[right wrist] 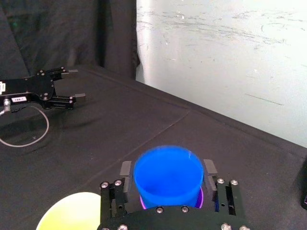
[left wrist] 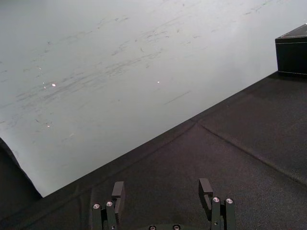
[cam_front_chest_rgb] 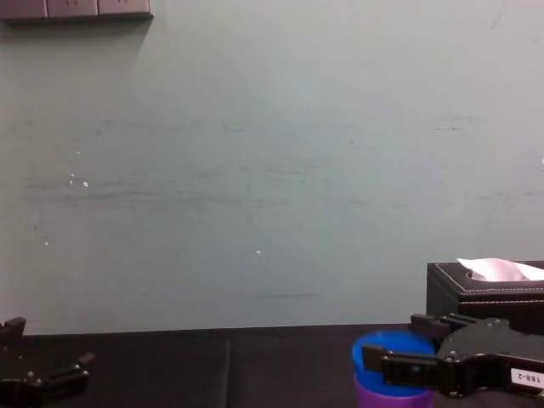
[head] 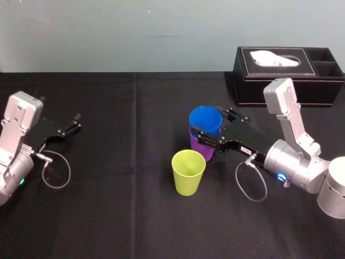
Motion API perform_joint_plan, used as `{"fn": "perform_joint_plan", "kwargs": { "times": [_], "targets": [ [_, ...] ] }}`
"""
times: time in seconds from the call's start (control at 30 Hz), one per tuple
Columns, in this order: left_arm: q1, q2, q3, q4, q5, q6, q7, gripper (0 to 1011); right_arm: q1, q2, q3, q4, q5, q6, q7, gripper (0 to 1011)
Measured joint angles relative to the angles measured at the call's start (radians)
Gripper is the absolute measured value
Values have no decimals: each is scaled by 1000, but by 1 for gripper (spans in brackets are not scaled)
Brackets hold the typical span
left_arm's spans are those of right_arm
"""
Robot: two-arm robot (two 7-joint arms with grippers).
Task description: Stack the three plastic cups sequentially using one hand.
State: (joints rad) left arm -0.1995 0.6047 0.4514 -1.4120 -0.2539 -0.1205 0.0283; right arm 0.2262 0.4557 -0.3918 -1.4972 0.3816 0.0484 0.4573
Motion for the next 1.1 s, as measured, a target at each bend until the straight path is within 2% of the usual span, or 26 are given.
{"fn": "perform_joint_plan", "kwargs": {
  "times": [0.17,0.4,0.67,0.87,1.1],
  "targets": [
    [0,0,0,0,0,0,0,1012,0,-1,0,1,0,1,0,1003],
    [0,0,0,0,0,0,0,1011,-5,3,8,-10,7,1,-1,1000],
    [0,0,0,0,0,0,0,1011,-59,45,43,-91,29,3,-4,1000],
    [0,0,0,0,0,0,0,1011,-147,104,70,-165,49,-3,7,1000],
    [0,0,0,0,0,0,0,1011,-281,169,93,-231,56,-48,24,1000]
  ]
}}
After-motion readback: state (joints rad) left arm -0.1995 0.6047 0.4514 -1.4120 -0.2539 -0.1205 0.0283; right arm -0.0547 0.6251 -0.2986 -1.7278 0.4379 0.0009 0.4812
